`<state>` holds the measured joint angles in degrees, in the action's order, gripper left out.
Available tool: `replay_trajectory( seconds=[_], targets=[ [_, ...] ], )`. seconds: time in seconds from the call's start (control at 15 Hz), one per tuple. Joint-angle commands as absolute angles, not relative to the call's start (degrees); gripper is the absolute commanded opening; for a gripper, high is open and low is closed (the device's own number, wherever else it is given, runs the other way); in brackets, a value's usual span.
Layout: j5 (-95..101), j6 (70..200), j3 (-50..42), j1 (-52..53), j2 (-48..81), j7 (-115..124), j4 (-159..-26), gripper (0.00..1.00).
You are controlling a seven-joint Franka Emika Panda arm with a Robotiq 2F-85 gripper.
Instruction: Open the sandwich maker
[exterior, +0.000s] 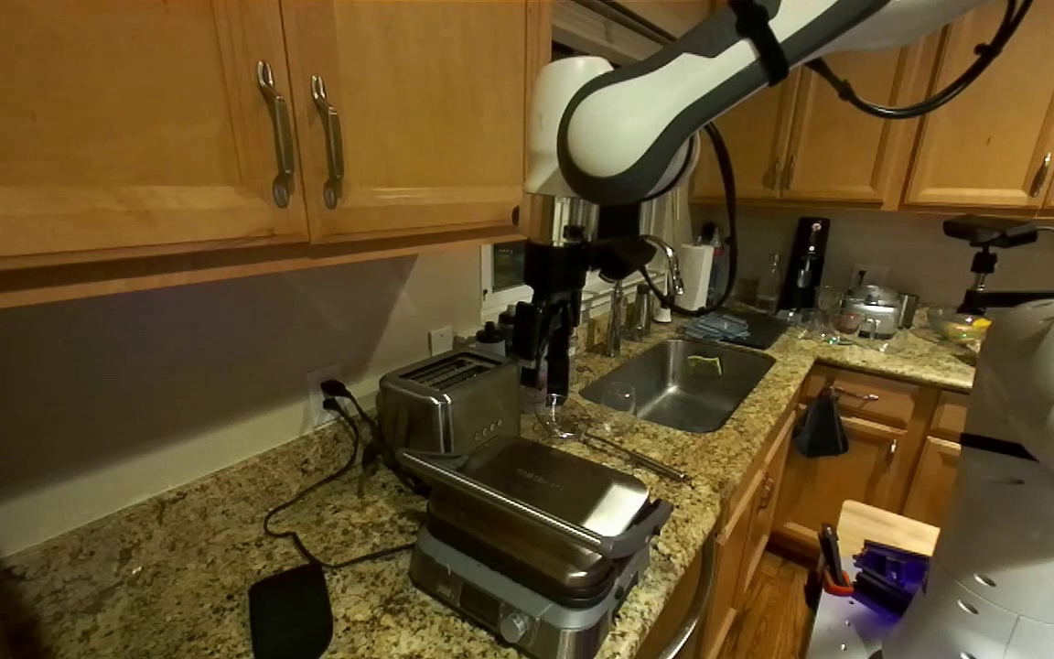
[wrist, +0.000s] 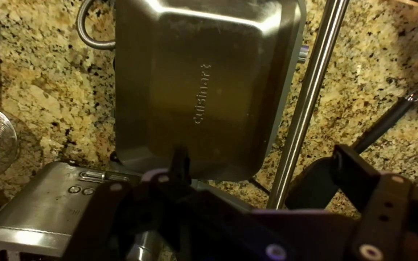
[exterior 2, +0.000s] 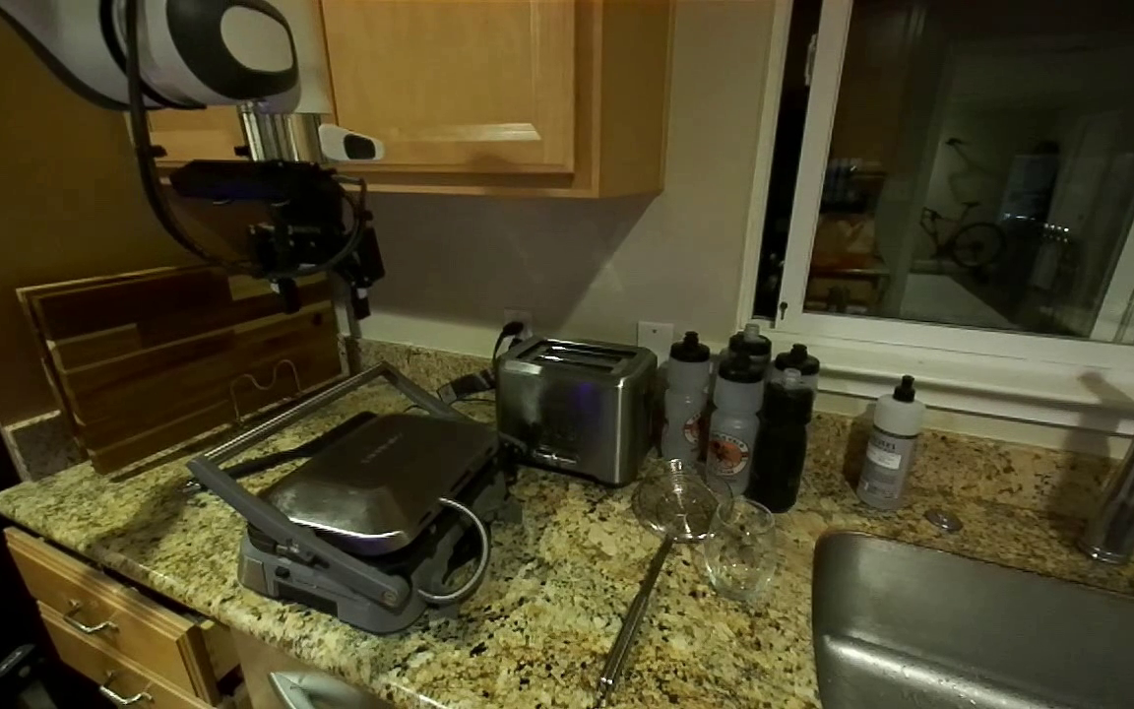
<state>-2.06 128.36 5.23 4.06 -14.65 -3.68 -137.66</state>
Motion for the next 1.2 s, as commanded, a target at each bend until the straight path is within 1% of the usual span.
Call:
replay_trajectory(
  seconds=[0.0,0.27,0.67,1.13],
  targets=[
    [-1.91,128.25,4.81,4.52,-14.50,-3.56,-137.39,1.00],
    [-4.02,129.86,4.86,5.04,-12.65,-3.01,-136.77,1.00],
    [-6.29,134.03,7.56,7.33,-10.19,1.89,-139.37,1.00],
    [-9.64,138.49,10.47,9.80,-3.34,7.16,-140.46,1.00]
  ],
)
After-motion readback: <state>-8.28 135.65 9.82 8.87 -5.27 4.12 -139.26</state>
